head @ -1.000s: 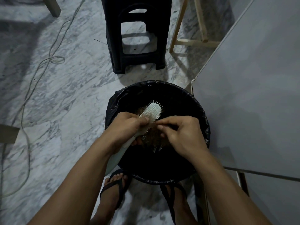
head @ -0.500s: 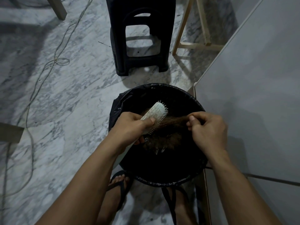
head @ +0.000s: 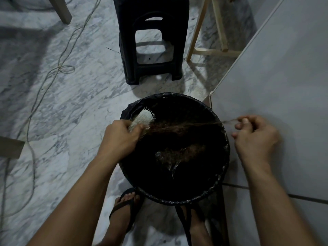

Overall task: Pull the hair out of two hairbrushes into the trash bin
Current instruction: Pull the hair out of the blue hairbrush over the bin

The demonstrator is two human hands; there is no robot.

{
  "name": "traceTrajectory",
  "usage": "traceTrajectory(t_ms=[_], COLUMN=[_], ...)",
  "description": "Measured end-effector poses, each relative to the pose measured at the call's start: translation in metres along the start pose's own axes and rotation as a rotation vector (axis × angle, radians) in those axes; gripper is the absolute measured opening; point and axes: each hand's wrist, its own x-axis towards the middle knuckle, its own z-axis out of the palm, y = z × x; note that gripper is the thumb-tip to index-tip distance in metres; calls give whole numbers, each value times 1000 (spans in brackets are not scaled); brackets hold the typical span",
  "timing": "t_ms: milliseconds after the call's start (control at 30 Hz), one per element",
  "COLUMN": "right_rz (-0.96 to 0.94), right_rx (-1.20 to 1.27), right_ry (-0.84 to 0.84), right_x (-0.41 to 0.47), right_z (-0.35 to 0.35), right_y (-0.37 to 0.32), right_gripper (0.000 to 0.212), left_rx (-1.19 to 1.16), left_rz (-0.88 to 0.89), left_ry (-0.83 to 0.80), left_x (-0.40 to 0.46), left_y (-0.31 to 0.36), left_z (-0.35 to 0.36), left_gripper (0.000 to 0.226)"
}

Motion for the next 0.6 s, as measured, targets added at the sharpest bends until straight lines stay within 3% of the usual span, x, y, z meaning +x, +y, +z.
traceTrajectory(t_ms=[100,167,267,367,433,467,567,600], right_rz=[-75,-210,-63,128,136,105,-93,-141], right_rx=[-161,-269,-39,216,196,144,-71,-116], right_ry=[-389,-574,-848,-946,-914,-906,-935,-934], right_x=[-13,-30,-51,-63,-66,-68,-63,-58], right_z=[8,17,25,35,38,38,33,31], right_y=[-6,-15,-31,-35,-36,-37,-35,-31], right_gripper=[30,64,99,109,103,90,18,20], left_rx=[-39,-44,-33,-41,-58,-57,-9,14], left_rz=[68,126,208,270,287,291,277,253], left_ry=[-57,-87,-80,-76,-83,-83,-31,14], left_x=[-8,-13,-15,-16,-15,-15,-14,-12], left_y=[9,17,23,24,24,23,21,19], left_z=[5,11,19,24,25,26,25,23], left_gripper=[37,34,29,24,25,26,30,32])
